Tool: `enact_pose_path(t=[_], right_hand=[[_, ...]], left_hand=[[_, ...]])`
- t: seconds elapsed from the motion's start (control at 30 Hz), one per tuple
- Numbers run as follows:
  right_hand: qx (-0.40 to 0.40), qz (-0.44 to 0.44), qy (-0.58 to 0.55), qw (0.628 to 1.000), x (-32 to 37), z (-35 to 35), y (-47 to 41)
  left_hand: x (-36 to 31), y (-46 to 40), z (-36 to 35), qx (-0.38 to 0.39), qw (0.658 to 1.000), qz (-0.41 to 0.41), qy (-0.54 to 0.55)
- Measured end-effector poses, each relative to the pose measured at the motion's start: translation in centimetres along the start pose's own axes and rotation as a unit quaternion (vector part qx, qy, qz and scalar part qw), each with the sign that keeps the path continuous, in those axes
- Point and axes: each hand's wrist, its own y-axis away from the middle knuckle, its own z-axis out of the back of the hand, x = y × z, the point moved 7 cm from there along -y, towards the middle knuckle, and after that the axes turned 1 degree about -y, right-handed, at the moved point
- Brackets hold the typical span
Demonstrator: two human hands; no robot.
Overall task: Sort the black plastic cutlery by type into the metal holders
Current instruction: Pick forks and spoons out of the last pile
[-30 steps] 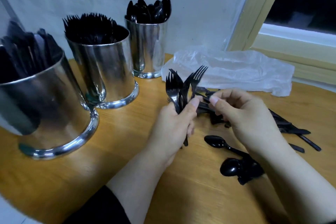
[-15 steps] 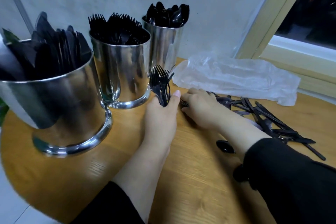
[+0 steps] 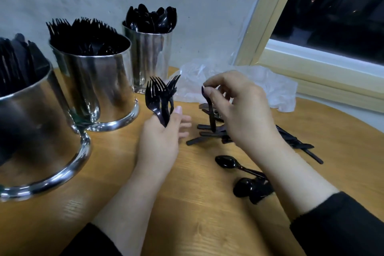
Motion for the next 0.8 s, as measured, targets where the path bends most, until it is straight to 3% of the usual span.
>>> enact_pose_path(t=[0.17,0.27,0.37,0.5,0.6,0.8], right_hand=[[-0.025,-0.097,-0.147,0.984,-1.0,2.8,1.9],[-0.054,-0.116,-0.180,0.975,-2.2,4.1,2.2],[-0.071,-0.114,-0.176,0.975,-3.7,6.1,2.4],[-0.110,-0.133,-0.045,0.984,-9.1,10.2,2.9],[-0.029,-0.188,0.118,0.975,-15.6,10.5,4.0],[0.070,-0.201,0.227,0.950,-21.8,7.4,5.9]], left_hand=[[-0.7,1.8,-2.8,0.064,0.994,-0.038,-0.082],[-1.4,3.4,-6.0,0.145,0.989,-0.030,-0.021],[-1.1,4.0,-8.4,0.178,0.984,-0.003,-0.013],[-0.8,2.5,-10.6,0.164,0.986,0.006,0.009],[-0.6,1.4,-12.5,0.160,0.986,0.016,0.035],[1.3,0.4,-13.7,0.136,0.987,0.066,0.060]])
